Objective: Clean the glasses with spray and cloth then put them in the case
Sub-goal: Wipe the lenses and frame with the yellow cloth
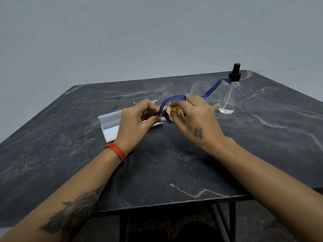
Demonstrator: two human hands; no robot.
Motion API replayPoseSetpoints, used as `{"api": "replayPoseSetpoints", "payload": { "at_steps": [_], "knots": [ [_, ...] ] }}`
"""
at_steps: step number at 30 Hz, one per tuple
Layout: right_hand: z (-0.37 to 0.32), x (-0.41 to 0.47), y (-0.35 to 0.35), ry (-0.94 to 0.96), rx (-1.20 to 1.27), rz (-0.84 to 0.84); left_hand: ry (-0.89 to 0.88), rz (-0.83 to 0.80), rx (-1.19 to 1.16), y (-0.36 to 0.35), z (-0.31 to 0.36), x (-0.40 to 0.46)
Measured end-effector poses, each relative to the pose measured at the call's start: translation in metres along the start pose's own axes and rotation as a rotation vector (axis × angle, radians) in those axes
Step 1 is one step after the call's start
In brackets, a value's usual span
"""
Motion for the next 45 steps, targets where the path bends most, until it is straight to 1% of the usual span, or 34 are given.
{"api": "replayPoseSetpoints", "payload": {
  "at_steps": [7, 12, 14, 18, 23, 28, 32, 38, 41, 45],
  "knots": [
    [0.004, 0.001, -0.005, -0.061, 0.189, -0.151, -0.015, -0.01, 0.033, 0.0, 0.003, 0.0],
    [0.003, 0.002, -0.006, -0.062, 0.157, -0.19, -0.021, -0.014, 0.068, -0.002, 0.002, 0.0],
    [0.003, 0.002, -0.007, -0.053, 0.141, -0.175, -0.026, -0.016, 0.067, -0.002, 0.002, 0.0],
    [0.001, 0.002, 0.0, -0.066, 0.119, -0.072, -0.023, -0.028, 0.042, -0.003, 0.003, 0.0],
    [0.0, 0.003, 0.006, -0.045, 0.06, 0.005, -0.028, -0.034, 0.039, -0.006, 0.004, 0.0],
    [0.006, 0.003, 0.011, -0.083, 0.021, 0.069, -0.035, -0.029, 0.033, -0.006, 0.004, -0.002],
    [0.002, 0.001, 0.01, -0.078, 0.006, 0.061, -0.037, -0.016, 0.053, -0.006, 0.003, -0.002],
    [0.0, 0.0, 0.002, -0.098, 0.129, -0.008, -0.04, -0.018, 0.05, -0.004, 0.003, -0.001],
    [0.0, 0.0, 0.001, -0.078, 0.116, -0.018, -0.035, -0.026, 0.04, -0.004, 0.002, -0.001],
    [0.003, 0.001, 0.004, -0.058, 0.072, 0.018, -0.029, -0.019, 0.024, -0.005, 0.003, -0.001]
  ]
}}
Point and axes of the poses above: each hand's wrist, its own x-axis towards the middle knuckle, its own y-axis out of the back of the hand, z = x × y, the point moved 4 cm from there along x, towards the middle knuckle, and after that the axes turned 2 degrees about -z, right-handed, at the moved point
